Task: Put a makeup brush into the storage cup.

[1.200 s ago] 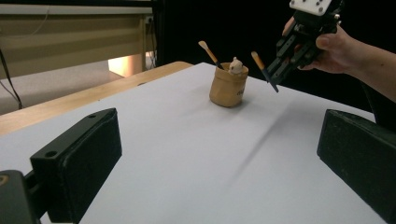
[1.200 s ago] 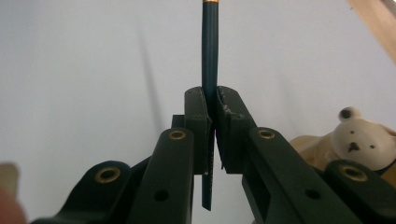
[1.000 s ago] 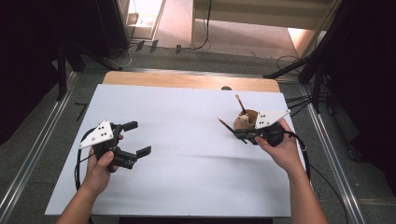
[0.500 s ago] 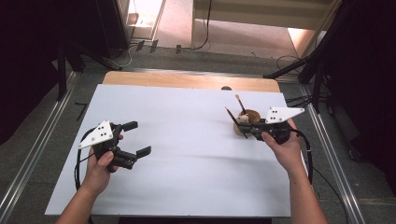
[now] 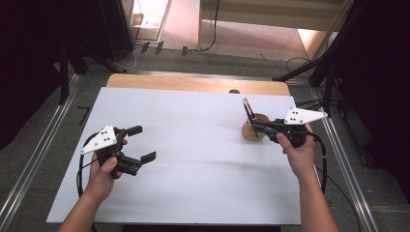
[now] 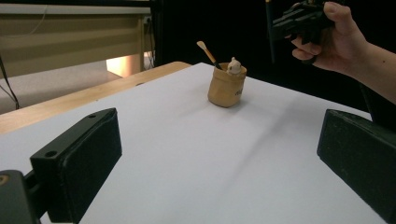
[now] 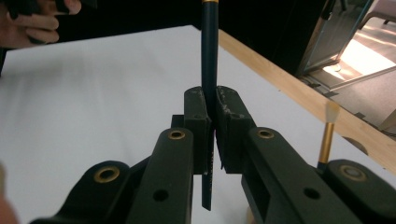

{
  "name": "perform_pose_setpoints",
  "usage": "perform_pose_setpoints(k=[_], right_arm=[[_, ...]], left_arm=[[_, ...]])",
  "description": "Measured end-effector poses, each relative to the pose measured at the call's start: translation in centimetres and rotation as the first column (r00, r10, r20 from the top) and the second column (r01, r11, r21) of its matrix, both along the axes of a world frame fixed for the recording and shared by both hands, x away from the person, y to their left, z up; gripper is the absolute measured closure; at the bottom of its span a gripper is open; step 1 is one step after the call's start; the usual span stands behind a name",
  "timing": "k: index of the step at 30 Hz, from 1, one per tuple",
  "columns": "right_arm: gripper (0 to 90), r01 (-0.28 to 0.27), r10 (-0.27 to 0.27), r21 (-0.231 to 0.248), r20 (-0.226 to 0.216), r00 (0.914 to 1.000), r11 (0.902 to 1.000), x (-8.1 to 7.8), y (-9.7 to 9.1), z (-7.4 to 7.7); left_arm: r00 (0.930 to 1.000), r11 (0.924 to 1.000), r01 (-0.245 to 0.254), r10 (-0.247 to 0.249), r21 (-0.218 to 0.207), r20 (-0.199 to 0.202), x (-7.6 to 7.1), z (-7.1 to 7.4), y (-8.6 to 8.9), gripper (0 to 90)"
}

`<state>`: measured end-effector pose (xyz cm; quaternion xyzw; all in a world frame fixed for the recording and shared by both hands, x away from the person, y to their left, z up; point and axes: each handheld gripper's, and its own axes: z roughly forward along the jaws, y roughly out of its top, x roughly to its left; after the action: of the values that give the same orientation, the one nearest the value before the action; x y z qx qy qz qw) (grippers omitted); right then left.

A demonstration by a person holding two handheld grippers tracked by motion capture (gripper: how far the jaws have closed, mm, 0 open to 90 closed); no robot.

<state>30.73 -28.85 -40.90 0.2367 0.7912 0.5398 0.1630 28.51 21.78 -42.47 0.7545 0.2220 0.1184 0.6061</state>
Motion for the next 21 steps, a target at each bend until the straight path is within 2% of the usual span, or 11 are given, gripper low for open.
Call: perform_pose_setpoints(k=[5, 9, 12, 17, 21], right_arm=[[84.9, 0.036, -0.037, 0.059, 0.013, 0.9992, 0.9976, 0.0, -0.5, 0.0], [84.8, 0.072, -0.075, 0.080, 0.033, 0.9966, 0.9942, 0.0, -0.7, -0.1], [84.9, 0.093, -0.099, 0.133, 0.035, 0.9945, 0.9867, 0.0, -1.1, -0.4], [84.9, 0.145, -0.152, 0.134, 0.041, 0.9875, 0.9803, 0.1, -1.5, -0.9], [84.9, 0.194, -0.204, 0.142, 0.056, 0.9774, 0.9707, 0.3, -1.4, -1.3]], left_arm=[[1.0000, 1.0000, 0.000, 0.000, 0.000, -0.001, 0.1, 0.0, 0.0, 0.1], [1.0000, 1.0000, 0.000, 0.000, 0.001, -0.001, 0.0, 0.0, 0.0, 0.1], [1.0000, 1.0000, 0.000, 0.000, 0.000, -0.001, 0.0, 0.0, 0.0, 0.0], [1.0000, 1.0000, 0.000, 0.000, 0.000, -0.001, 0.0, 0.0, 0.0, 0.1], [1.0000, 1.0000, 0.000, 0.000, 0.001, 0.000, 0.0, 0.0, 0.0, 0.1]])
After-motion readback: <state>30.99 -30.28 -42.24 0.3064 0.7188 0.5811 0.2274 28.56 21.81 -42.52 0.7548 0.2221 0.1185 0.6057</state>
